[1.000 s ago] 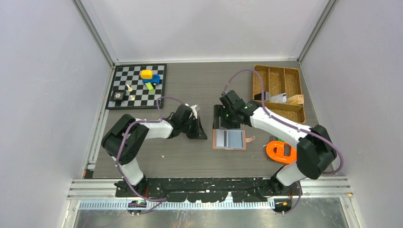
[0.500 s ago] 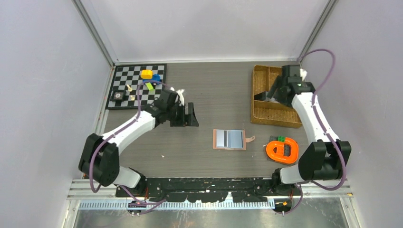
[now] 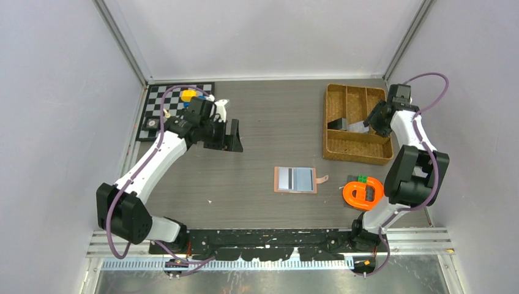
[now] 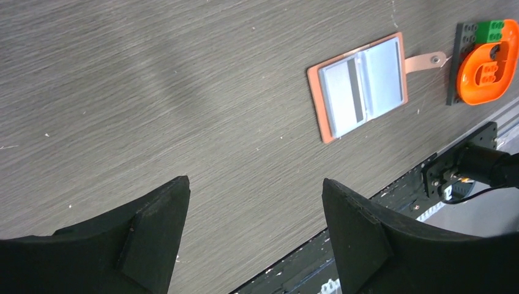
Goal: Put the credit cards into the card holder
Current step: Pick up the credit card from the storage box.
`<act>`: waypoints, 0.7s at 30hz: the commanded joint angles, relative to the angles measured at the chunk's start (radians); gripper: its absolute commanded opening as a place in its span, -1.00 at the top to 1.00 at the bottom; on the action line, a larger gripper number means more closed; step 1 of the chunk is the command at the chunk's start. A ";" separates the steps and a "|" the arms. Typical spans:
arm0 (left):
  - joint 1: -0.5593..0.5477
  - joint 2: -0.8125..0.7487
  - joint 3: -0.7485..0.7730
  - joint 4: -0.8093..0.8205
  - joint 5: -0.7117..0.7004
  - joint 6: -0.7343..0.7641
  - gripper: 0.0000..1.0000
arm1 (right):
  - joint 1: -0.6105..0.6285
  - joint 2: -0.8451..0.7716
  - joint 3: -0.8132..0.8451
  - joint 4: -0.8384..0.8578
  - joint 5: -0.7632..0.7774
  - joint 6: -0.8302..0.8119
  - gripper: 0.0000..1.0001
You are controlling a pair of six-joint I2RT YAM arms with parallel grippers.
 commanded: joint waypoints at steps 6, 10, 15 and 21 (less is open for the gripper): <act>0.014 0.032 -0.004 -0.029 0.012 0.045 -0.63 | -0.053 0.058 0.042 0.097 -0.130 -0.051 0.03; 0.023 0.033 -0.006 -0.027 0.011 0.043 -0.63 | -0.060 0.081 0.043 0.097 -0.144 -0.053 0.08; 0.027 0.036 -0.009 -0.025 0.014 0.042 -0.63 | -0.063 0.107 0.046 0.097 -0.152 -0.053 0.14; 0.032 0.042 -0.011 -0.024 0.014 0.042 -0.63 | -0.066 0.121 0.040 0.123 -0.177 -0.044 0.25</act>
